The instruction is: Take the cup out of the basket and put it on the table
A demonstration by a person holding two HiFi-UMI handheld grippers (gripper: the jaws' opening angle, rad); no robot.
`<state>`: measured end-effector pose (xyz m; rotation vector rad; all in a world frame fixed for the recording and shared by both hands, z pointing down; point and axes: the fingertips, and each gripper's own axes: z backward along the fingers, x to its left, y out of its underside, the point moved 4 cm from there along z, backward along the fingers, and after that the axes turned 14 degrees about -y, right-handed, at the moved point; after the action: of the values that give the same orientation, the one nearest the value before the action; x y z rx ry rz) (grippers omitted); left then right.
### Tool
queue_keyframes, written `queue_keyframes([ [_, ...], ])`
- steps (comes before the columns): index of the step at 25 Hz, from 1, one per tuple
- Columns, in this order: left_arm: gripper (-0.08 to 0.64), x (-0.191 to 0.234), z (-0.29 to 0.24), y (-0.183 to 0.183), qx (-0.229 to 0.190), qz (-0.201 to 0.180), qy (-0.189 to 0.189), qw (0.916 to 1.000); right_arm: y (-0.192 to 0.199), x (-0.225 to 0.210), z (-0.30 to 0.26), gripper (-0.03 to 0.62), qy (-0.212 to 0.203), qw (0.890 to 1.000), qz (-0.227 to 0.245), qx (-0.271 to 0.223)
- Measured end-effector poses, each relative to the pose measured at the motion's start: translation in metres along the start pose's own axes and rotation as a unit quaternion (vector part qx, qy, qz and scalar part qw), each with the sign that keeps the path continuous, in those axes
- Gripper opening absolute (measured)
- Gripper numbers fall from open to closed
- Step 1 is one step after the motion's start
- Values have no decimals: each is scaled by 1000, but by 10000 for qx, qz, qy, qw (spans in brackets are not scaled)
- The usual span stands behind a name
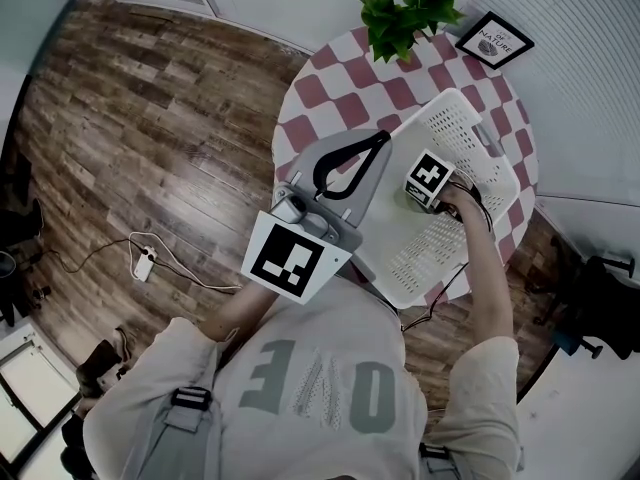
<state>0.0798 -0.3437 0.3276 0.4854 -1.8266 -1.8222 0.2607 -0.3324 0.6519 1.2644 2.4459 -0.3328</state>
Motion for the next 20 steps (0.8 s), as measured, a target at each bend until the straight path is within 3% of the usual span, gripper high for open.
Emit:
queue_keyframes([
  [6,5,-3,1,-2,-31,-30,-6,10000,-3,3,14,25,245,9996,-17,-117],
  [12,5,-10,-3,-13,-194,-168,108,9996,-22,16,89,24,610,9885,-268,-1357],
  [16,5,-15,-5,-22,-281,-277,139,9991,-30,41,156,25,946,9659,-278,-2392],
  [20,5,-20,-7,-30,-363,-348,174,9986,-26,78,232,25,1865,9244,23,-3328],
])
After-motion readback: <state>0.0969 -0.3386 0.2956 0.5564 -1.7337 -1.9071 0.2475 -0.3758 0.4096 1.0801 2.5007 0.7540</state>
